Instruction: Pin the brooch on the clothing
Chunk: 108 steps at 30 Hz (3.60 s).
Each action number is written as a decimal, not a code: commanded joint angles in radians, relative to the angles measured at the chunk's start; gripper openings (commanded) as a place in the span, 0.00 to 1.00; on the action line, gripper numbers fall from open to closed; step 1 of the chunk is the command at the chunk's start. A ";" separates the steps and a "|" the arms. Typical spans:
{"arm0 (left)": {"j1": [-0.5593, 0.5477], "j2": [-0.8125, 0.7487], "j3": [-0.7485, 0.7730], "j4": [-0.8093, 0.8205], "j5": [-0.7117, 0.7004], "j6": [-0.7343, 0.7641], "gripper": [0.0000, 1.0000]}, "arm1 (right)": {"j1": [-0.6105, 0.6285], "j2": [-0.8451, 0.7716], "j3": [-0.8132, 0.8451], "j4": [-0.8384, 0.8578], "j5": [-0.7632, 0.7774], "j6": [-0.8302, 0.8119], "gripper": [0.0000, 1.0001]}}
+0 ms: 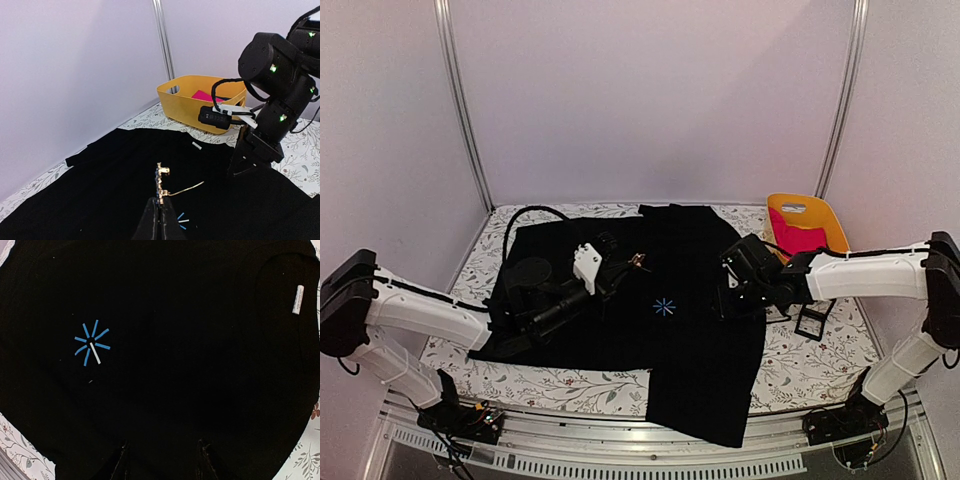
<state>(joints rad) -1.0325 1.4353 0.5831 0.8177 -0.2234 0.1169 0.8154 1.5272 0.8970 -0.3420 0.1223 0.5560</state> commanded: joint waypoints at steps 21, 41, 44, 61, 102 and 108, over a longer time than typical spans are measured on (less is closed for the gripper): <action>0.160 0.278 -0.024 0.291 0.227 0.076 0.00 | 0.010 0.191 -0.023 0.192 -0.040 -0.212 0.50; 0.186 0.419 0.057 0.301 0.380 -0.013 0.00 | 0.036 0.214 -0.034 0.153 -0.023 -0.183 0.00; 0.184 0.429 0.103 0.220 0.475 0.011 0.00 | 0.036 0.152 -0.048 0.162 -0.030 -0.200 0.00; 0.139 0.636 0.273 0.247 0.574 0.058 0.00 | -0.065 0.038 -0.276 0.616 -0.372 -0.339 0.00; 0.153 0.719 0.361 0.128 0.660 0.157 0.00 | -0.172 -0.007 -0.351 0.695 -0.498 -0.378 0.00; 0.170 0.707 0.356 0.154 0.658 0.113 0.00 | -0.174 0.021 -0.349 0.696 -0.502 -0.377 0.00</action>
<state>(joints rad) -0.8776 2.1685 0.9394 0.9463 0.4118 0.2710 0.6510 1.5253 0.5613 0.3298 -0.3676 0.1757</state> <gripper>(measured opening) 0.006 0.006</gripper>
